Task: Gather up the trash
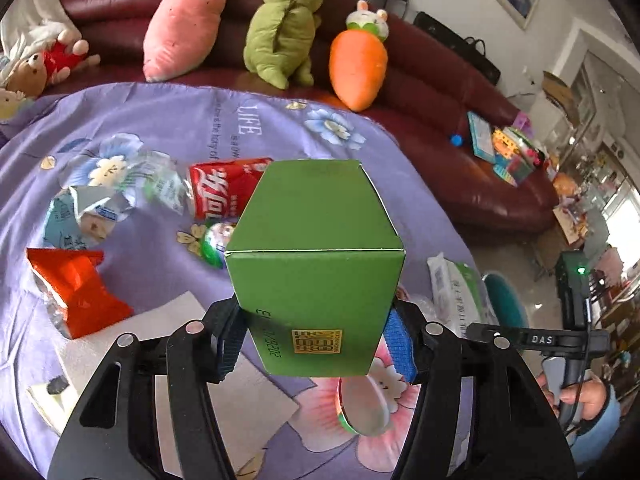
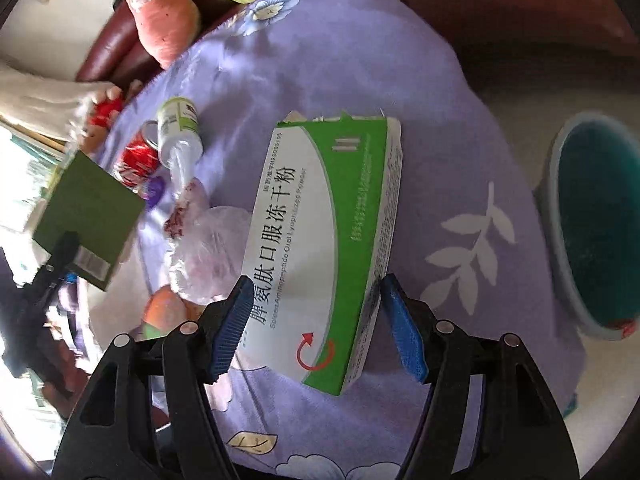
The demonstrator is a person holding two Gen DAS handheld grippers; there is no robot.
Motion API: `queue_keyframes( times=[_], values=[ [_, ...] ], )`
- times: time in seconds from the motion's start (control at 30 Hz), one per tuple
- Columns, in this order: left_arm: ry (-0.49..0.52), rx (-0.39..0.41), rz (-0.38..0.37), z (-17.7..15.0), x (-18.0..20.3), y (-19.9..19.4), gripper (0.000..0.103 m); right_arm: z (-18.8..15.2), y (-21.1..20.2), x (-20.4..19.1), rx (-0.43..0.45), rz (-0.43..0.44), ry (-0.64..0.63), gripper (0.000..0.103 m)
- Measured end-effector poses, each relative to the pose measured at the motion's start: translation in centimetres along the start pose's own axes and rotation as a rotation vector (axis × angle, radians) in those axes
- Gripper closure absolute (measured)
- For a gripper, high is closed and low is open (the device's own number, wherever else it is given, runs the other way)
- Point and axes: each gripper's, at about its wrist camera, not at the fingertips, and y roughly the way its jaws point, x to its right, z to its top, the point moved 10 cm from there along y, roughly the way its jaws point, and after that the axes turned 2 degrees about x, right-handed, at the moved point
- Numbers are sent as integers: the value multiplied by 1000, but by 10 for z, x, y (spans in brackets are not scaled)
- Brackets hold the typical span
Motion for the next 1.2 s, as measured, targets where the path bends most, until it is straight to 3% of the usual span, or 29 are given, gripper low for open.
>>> queue_keyframes(
  times=[0.13,0.23,0.4,0.57,0.8,1.0,1.2],
  values=[
    [-37,14,-14,10,-10,-5,42,4,-2,-15,31,-83,-47,25],
    [-29,7,-13,9,-10,-5,42,8,12,-17,15,-176,-77,25],
    [-16,-15,-9,5,-7,-2,42,12,32,-8,2,-210,-50,28],
    [34,-15,-31,10,20,-4,42,13,4,-9,66,-134,-58,31],
    [159,-36,-117,20,106,10,42,28,-68,38,222,-41,74,31],
    [341,-117,-207,1,221,47,42,36,-141,126,389,-63,240,30],
    [461,-229,-272,-40,312,98,42,15,-184,215,469,-117,402,30]
  ],
)
